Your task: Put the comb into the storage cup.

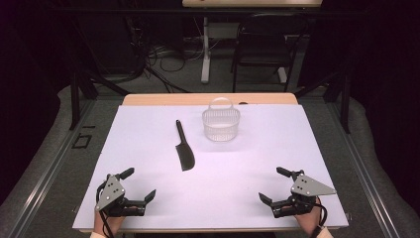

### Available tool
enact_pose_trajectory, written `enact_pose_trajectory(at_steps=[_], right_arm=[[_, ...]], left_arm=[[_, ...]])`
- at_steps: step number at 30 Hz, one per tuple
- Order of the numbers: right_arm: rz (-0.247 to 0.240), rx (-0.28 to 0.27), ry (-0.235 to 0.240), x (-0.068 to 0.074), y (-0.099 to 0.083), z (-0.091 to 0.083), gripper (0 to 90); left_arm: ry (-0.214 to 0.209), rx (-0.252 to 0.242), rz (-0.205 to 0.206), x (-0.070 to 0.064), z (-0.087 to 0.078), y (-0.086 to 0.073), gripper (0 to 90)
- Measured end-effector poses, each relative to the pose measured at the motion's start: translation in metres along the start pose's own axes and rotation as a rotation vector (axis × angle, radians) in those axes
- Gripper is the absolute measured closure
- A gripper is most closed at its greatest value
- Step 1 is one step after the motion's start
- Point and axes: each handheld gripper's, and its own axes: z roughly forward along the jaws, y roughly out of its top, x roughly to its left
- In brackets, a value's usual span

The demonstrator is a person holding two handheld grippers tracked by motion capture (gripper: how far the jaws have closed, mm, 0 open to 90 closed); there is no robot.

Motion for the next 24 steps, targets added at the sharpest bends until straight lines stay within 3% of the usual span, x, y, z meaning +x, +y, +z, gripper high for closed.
enact_pose_trajectory(at_steps=[11,24], right_arm=[[-0.009,0.011,0.001,0.000,0.000,0.002,0.0],[-0.017,0.022,0.023,0.001,-0.001,0.007,0.0]], left_arm=[[0.011,0.013,0.005,0.000,0.000,0.002,0.2],[0.004,0.029,-0.008,0.001,0.013,0.009,0.1]])
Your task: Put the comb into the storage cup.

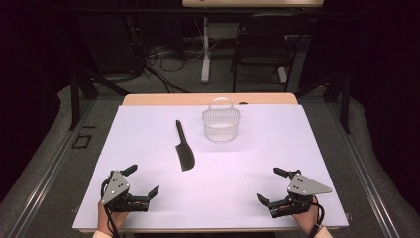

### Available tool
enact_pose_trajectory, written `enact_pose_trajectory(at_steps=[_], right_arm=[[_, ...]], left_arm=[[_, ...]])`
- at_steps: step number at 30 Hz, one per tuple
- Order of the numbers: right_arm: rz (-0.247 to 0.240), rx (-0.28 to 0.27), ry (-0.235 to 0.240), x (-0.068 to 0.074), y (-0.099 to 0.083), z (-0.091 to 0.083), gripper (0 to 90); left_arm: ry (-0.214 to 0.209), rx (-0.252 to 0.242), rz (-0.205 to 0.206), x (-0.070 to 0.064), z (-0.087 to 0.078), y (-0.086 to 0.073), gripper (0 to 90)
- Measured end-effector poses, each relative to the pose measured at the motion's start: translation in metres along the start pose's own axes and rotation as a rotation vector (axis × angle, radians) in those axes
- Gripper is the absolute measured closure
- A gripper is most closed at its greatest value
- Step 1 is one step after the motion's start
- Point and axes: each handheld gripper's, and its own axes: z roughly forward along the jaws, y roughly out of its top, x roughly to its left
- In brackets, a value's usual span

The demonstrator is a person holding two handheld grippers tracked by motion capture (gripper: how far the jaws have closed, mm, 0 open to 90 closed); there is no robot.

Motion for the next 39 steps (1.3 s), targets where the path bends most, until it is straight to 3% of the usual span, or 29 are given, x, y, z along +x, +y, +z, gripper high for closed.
enact_pose_trajectory(at_steps=[7,20,29,39], right_arm=[[0.004,-0.002,0.000,0.000,0.000,0.000,0.0],[0.006,0.006,0.011,0.000,0.000,0.000,0.0],[0.012,0.011,0.022,0.001,0.000,0.002,0.0],[0.012,0.009,0.026,0.001,0.000,0.002,0.0]], left_arm=[[0.007,-0.010,-0.004,0.005,0.008,0.005,0.1],[0.004,0.014,0.014,0.014,0.037,0.018,0.2],[0.020,0.011,0.000,0.023,0.049,0.028,2.8],[0.017,0.045,0.000,0.032,0.070,0.042,4.7]])
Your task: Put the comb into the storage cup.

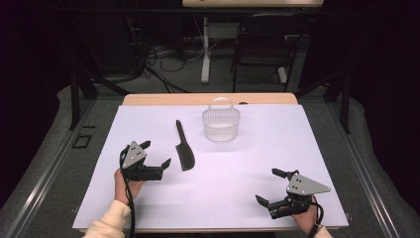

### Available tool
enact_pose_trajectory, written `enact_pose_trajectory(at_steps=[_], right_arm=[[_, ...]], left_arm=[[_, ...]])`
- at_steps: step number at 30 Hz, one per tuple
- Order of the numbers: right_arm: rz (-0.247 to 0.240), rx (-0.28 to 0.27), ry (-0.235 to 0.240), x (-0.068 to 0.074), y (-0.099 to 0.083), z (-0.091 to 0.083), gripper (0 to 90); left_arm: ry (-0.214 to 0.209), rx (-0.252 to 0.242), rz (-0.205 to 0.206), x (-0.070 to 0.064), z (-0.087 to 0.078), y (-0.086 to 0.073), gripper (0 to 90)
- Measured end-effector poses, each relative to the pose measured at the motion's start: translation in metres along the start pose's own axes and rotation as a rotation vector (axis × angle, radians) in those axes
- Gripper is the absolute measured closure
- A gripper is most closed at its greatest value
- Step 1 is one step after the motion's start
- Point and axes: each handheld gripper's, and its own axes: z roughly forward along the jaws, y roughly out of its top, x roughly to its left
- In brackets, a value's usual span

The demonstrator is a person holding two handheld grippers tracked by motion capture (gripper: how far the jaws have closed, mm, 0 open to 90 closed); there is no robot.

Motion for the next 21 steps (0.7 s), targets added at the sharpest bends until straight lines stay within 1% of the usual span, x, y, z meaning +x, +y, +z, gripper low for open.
enact_pose_trajectory(at_steps=[2,3,4,6,8,11,12,13,17,21], right_arm=[[0.001,-0.001,0.002,0.000,0.000,0.000,0.0],[0.002,-0.001,0.004,0.000,0.000,0.000,0.0],[0.001,-0.005,0.006,0.000,0.000,0.000,0.0],[0.001,0.000,0.007,0.000,0.001,0.000,0.0],[-0.001,-0.001,0.008,0.000,0.001,0.000,0.0],[0.002,-0.004,0.009,0.000,0.000,0.001,0.0],[0.000,-0.004,0.009,0.000,0.000,0.001,0.0],[0.000,-0.004,0.009,0.000,0.000,0.001,0.0],[-0.002,-0.005,0.011,0.000,0.001,0.001,0.0],[0.001,-0.004,0.013,0.000,0.000,0.002,0.0]], left_arm=[[0.007,0.010,0.006,0.003,0.005,0.003,4.9],[0.007,0.016,0.002,0.004,0.009,0.004,4.6],[0.004,0.032,-0.006,0.005,0.013,0.005,1.2],[0.005,0.041,-0.011,0.008,0.020,0.007,0.3],[0.011,0.054,-0.009,0.011,0.029,0.010,0.1],[0.009,0.063,-0.014,0.013,0.035,0.012,0.0],[0.004,0.072,-0.016,0.015,0.041,0.014,0.0],[0.004,0.072,-0.016,0.015,0.041,0.014,0.0],[-0.003,0.102,0.006,0.018,0.053,0.022,0.2],[0.009,0.126,0.029,0.021,0.064,0.030,1.3]])
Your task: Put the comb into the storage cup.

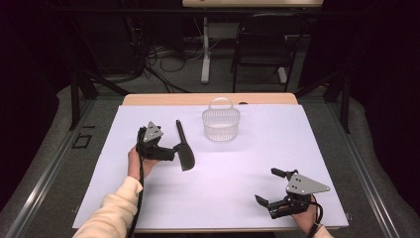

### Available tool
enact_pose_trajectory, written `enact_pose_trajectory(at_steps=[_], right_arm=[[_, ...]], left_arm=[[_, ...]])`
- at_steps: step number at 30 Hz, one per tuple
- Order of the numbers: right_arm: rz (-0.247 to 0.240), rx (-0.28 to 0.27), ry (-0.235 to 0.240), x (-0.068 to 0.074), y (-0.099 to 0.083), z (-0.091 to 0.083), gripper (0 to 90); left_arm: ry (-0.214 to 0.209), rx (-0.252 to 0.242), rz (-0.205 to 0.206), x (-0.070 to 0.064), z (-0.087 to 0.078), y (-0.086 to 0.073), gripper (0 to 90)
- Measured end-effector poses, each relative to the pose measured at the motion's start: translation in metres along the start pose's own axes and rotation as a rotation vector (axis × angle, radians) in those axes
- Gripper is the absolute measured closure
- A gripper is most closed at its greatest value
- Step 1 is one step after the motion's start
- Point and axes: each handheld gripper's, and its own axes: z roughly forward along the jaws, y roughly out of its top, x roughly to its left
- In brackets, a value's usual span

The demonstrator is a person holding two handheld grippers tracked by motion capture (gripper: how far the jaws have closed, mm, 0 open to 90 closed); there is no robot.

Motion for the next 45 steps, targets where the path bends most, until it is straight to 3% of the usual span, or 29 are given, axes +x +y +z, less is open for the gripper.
enact_pose_trajectory(at_steps=[20,27,28,30,33,35,36,37,39,45], right_arm=[[0.003,0.005,0.006,0.000,0.000,0.001,0.0],[-0.002,0.005,0.006,0.000,0.000,0.000,0.0],[-0.003,0.005,0.006,0.000,0.000,0.000,0.0],[-0.003,0.002,0.006,0.000,0.000,0.000,0.0],[-0.003,0.003,0.006,0.000,0.000,0.000,0.0],[-0.002,0.004,0.007,0.000,0.000,0.000,0.0],[-0.003,0.007,0.008,0.000,0.000,0.001,0.0],[-0.003,0.007,0.008,0.000,0.000,0.001,0.0],[-0.004,0.007,0.011,0.000,0.000,0.001,0.0],[0.002,0.006,0.010,0.000,0.000,0.001,0.0]], left_arm=[[0.027,0.058,0.010,0.018,0.037,0.035,3.0],[0.026,0.072,0.012,0.023,0.047,0.044,19.0],[0.026,0.070,0.014,0.023,0.048,0.045,24.5],[0.025,0.073,0.016,0.024,0.051,0.048,26.2],[0.017,0.082,0.028,0.026,0.055,0.050,40.3],[0.013,0.097,0.031,0.027,0.059,0.050,43.8],[0.012,0.104,0.031,0.027,0.061,0.050,51.0],[0.010,0.110,0.031,0.028,0.063,0.049,51.0],[0.010,0.124,0.038,0.029,0.067,0.048,59.8],[0.015,0.154,0.031,0.035,0.077,0.043,72.0]])
